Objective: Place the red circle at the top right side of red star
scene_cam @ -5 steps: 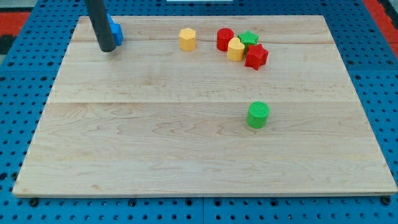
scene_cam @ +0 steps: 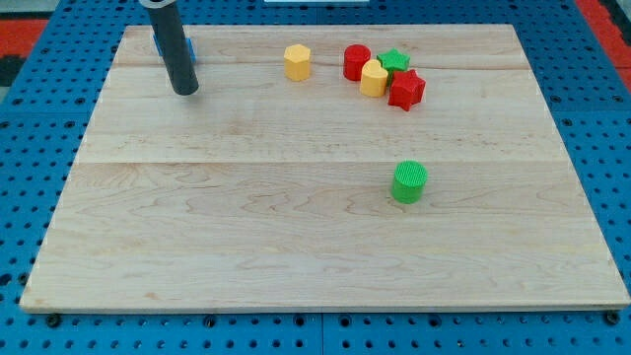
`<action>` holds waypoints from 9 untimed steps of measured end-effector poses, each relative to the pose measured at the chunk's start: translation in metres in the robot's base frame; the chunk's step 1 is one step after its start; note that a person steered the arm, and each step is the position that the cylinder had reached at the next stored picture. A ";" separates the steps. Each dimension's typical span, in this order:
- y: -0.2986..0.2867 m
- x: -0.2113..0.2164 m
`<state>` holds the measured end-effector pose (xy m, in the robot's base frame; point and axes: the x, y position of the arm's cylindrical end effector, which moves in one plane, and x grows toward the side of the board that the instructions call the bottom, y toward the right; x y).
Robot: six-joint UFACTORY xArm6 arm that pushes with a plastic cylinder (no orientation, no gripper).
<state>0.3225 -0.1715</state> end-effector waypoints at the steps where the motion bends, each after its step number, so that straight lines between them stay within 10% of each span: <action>1: 0.022 0.027; 4: 0.207 -0.021; 9: 0.263 -0.125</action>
<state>0.1972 0.0916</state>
